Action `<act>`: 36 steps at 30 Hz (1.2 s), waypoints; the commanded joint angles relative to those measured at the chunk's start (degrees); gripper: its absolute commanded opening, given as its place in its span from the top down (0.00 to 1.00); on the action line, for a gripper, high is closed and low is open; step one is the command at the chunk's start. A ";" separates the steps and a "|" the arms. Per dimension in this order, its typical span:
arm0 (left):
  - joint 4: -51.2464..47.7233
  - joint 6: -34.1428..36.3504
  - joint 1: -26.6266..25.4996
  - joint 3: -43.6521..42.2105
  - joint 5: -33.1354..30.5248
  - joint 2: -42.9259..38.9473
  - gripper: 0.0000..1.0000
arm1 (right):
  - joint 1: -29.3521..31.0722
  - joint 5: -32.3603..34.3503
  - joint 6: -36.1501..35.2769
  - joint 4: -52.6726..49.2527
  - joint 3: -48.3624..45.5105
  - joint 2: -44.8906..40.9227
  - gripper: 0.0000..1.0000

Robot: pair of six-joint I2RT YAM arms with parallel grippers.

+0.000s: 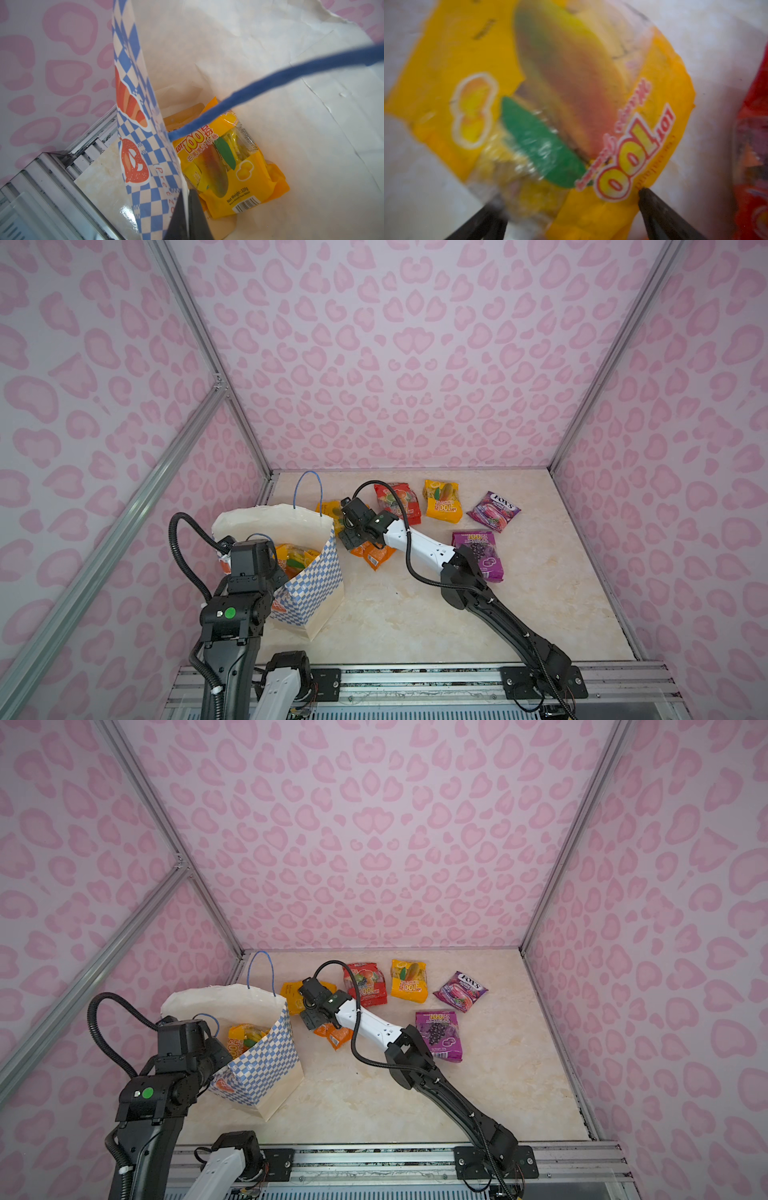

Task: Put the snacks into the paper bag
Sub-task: 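Lower the right gripper onto the second yellow LOT 100 gummy bag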

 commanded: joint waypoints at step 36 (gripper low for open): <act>3.30 -1.39 0.04 -2.53 1.61 -1.28 0.96 | -1.41 -32.02 40.38 26.83 -21.66 -11.99 0.23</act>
